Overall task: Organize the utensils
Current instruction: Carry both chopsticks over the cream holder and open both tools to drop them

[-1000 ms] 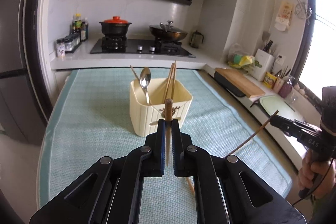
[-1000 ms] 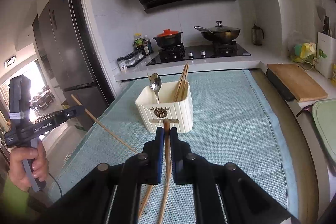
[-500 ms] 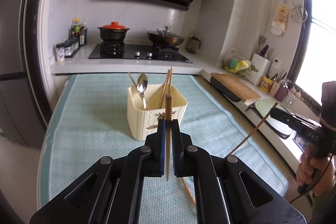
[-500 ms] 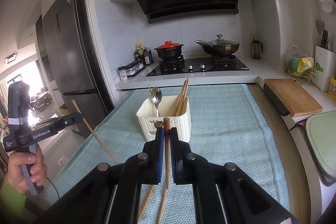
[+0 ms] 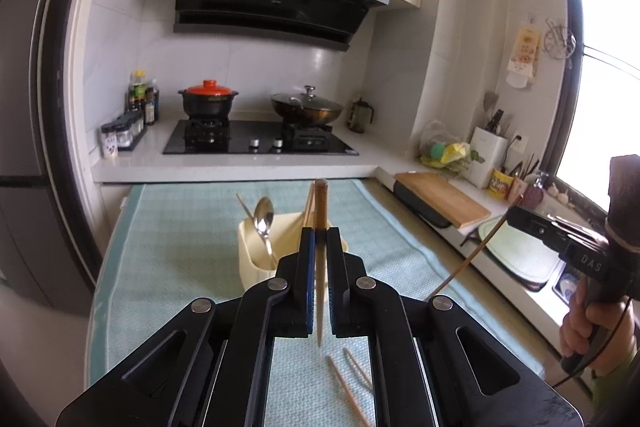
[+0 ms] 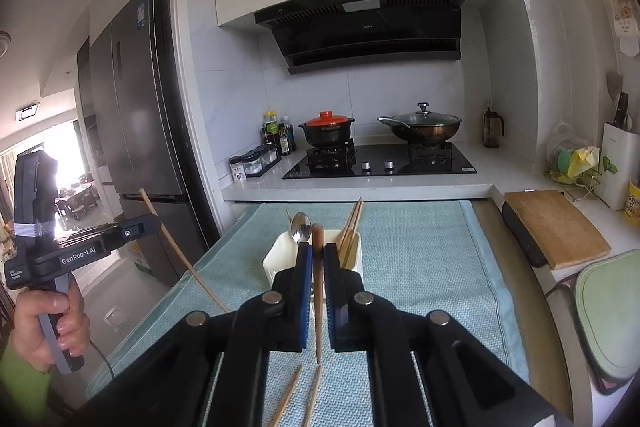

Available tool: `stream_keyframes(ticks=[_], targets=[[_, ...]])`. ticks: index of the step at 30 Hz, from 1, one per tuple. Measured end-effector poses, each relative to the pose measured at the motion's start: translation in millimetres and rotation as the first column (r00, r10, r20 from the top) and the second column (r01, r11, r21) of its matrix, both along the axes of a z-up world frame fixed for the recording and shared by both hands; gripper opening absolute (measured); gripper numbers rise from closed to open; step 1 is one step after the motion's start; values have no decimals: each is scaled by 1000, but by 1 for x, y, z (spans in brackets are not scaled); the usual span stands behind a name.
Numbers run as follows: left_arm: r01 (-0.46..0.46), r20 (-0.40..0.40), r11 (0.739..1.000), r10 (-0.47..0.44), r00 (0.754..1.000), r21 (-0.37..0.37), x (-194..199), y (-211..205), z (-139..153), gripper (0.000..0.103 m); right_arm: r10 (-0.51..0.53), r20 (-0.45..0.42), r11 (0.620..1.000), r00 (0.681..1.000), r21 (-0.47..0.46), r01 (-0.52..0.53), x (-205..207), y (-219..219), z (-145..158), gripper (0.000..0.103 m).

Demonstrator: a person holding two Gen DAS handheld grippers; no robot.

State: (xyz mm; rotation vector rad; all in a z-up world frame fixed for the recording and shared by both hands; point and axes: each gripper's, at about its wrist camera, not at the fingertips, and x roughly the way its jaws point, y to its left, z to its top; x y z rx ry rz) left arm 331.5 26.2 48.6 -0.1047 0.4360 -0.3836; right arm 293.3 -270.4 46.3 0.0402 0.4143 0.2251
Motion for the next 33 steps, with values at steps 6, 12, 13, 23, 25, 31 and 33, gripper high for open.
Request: stream_keyframes(ticks=[6,12,13,23,25,31,33], targets=[[-21,76,1000,21,997,1,18,-3,34,3,27,65,998,998,-55,-23,22,18,30,6],[-62,123,998,60,991,15,53,-8,53,3,23,109,999,994,-37,-19,61,24,53,6],[-67,123,998,65,990,10,61,-8,54,3,23,119,999,993,-33,-19,67,25,56,6],[-131,34,991,131,991,-1,146,-9,13,3,31,106,999,994,-12,-30,156,41,37,6],[-135,-10,991,136,991,5,162,-11,-4,3,39,46,999,998,19,-40,183,40,18,6],[-134,-152,990,138,979,41,201,-18,-49,3,68,-187,997,980,52,-59,250,43,-48,6],[-134,-182,990,140,973,42,210,-21,-60,3,62,-235,998,970,40,-54,262,44,-63,6]])
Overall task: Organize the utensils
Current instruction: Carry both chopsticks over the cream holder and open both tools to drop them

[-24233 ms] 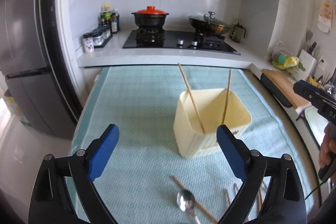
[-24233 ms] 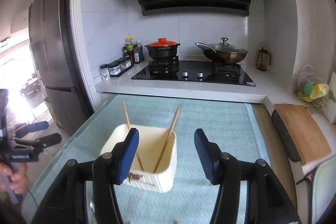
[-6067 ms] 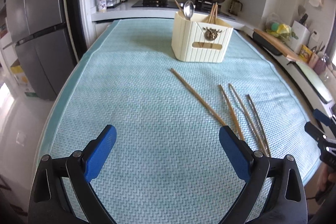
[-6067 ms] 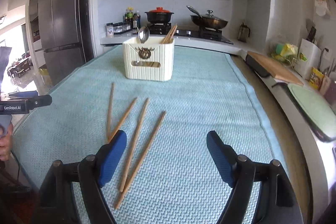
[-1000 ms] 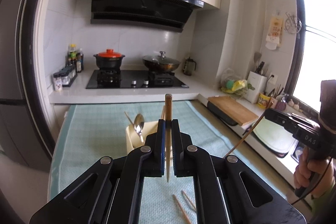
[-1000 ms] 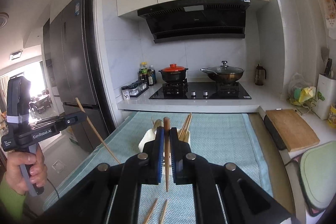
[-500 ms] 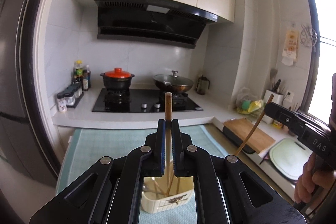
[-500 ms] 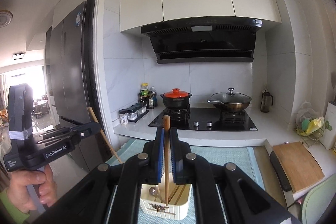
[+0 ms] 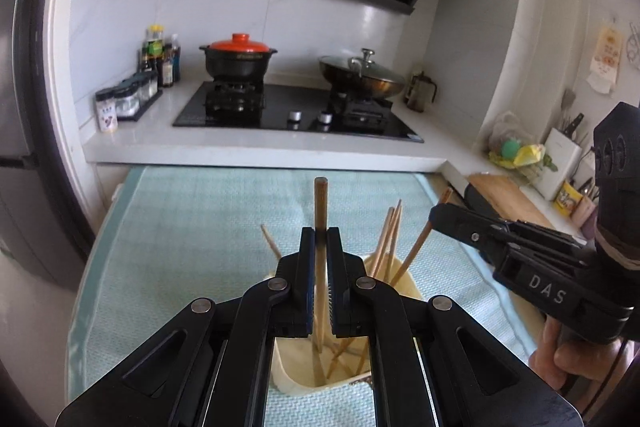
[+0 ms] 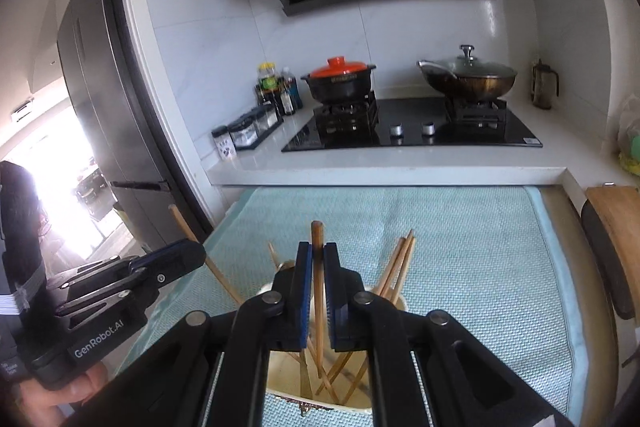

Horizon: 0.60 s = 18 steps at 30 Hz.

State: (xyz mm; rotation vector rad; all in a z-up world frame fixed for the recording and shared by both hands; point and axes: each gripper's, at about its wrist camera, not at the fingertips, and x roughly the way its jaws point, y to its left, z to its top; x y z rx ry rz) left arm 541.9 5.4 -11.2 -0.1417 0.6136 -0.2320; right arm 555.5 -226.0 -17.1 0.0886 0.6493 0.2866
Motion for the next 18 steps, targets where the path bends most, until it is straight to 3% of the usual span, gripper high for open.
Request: stream_keyframes(ticks=[7,8,11,12,14,15,16,18], targets=[[-7,-62,1000,8,998,24,19,-11,-12,6,6,-101,1000,995,-6,-7,33,11,-21,7],[-10,-63,1000,11,998,26,20,-11,-11,14,3,-104,1000,995,-7,-3,35,12,-20,7],[-35,-38,999,36,999,18,13,-7,1,51,-7,-93,1000,996,1,7,36,12,-10,8],[-39,-19,999,39,999,11,7,-4,7,55,-10,-79,1000,997,1,10,31,10,-4,11],[-40,5,999,40,999,6,-5,2,17,58,-16,-38,1000,999,-15,16,20,7,11,28],[-41,13,999,41,999,7,-14,5,22,62,-20,-8,999,1000,-30,20,11,5,19,47],[-39,18,999,39,999,10,-22,8,25,64,-19,27,999,999,-48,20,-3,2,27,53],[-33,24,999,32,999,17,-46,14,30,72,-7,67,995,998,-95,14,-27,-2,39,53]])
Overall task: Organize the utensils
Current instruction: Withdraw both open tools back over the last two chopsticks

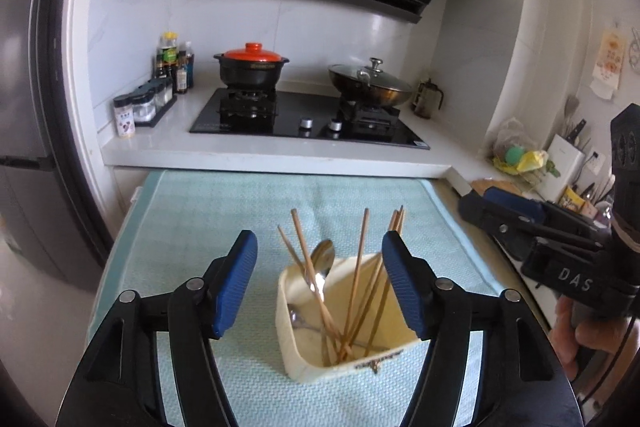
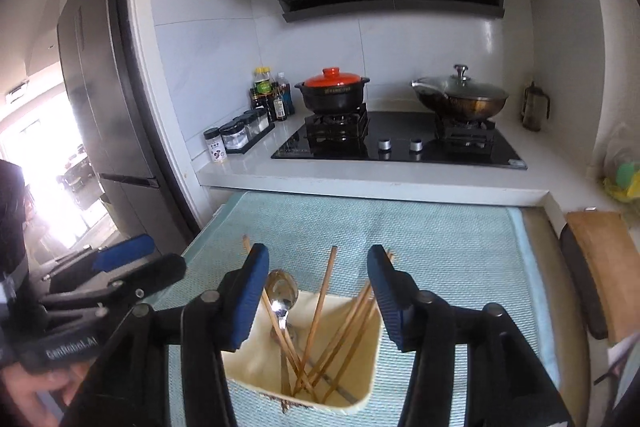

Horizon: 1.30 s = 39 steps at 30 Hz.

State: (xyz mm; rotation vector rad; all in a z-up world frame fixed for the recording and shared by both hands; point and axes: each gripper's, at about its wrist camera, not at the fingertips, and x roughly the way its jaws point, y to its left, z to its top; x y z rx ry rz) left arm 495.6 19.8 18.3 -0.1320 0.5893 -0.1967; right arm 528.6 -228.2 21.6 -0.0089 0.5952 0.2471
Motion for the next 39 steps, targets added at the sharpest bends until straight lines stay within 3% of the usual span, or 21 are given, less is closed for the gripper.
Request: stream_keyframes(ticks=[4,7,13,16,19,24,35,39], targets=[[45,-19,998,-44,999,45,-68,9,-11,83,9,27,998,1000,-67,-7,-67,-16,6,53],[79,-57,992,-74,996,97,-126,10,-38,89,-5,45,989,999,-150,12,-127,-28,-10,54],[60,-197,998,-53,979,33,-226,6,-121,89,-114,6,971,994,-213,112,-239,-49,-88,54],[39,-255,999,-46,966,-32,-255,-5,-156,89,-158,-62,972,985,-186,145,-284,-48,-133,54],[62,-284,997,-72,956,-43,-266,-21,-178,89,-180,-139,977,974,-143,160,-314,-47,-168,54],[122,-296,992,-127,947,-36,-257,-39,-186,89,-139,-230,986,963,-120,113,-323,-40,-196,54],[92,-304,995,-97,948,-32,-220,-58,-188,89,-74,-266,996,961,-66,59,-270,-26,-205,53],[67,-305,997,-75,949,-36,-208,-57,-188,89,-62,-289,998,955,-32,56,-251,-29,-208,49]])
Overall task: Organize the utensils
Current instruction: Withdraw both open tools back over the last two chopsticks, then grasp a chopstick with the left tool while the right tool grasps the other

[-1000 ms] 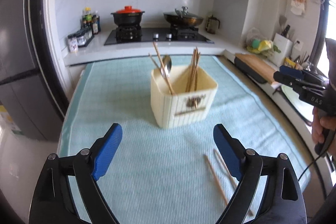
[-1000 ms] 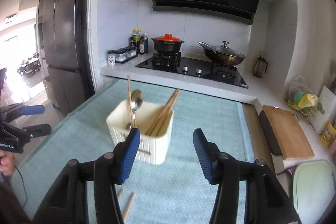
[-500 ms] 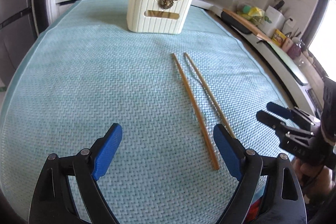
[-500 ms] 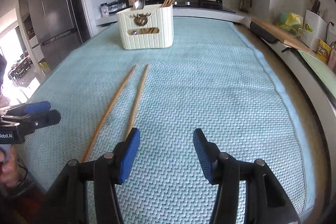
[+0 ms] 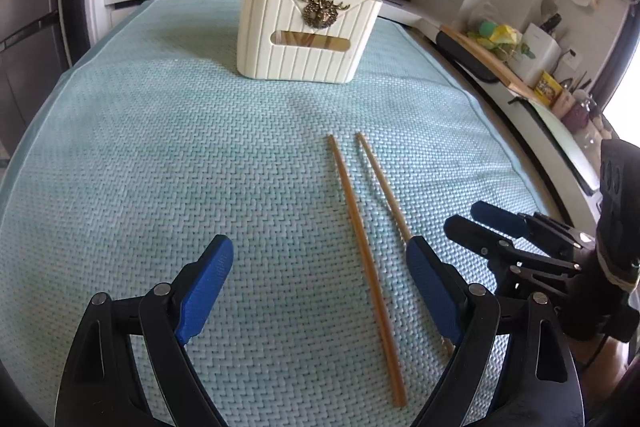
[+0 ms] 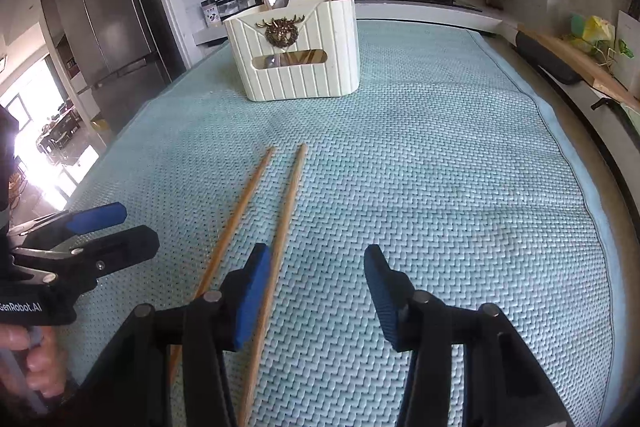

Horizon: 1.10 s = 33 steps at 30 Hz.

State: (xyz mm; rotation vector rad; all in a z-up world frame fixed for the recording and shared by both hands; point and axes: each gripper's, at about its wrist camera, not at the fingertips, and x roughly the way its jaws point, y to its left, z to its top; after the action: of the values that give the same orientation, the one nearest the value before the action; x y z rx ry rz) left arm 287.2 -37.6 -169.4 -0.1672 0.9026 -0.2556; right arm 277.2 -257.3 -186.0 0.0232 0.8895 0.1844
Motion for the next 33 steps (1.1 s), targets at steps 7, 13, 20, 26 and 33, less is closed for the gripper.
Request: stream_keyframes(ticks=[7,13,20,26,33], targets=[[0,-34,1000,1,999,11,29,-10,-7,89,73,-34,996,997,49,-71,35,10,-3,36],[-18,-70,999,21,997,42,44,-15,-25,87,129,-99,991,987,-23,-132,57,25,-29,27],[30,-85,997,-24,996,68,38,-28,-36,87,151,-82,975,985,-154,-162,39,28,-32,26],[34,-45,980,-26,999,197,19,-28,-41,87,28,-83,983,996,-181,-43,11,-15,-28,26],[1,-52,970,12,999,244,3,4,-40,87,-49,-82,987,995,-158,35,-10,-44,-26,26]])
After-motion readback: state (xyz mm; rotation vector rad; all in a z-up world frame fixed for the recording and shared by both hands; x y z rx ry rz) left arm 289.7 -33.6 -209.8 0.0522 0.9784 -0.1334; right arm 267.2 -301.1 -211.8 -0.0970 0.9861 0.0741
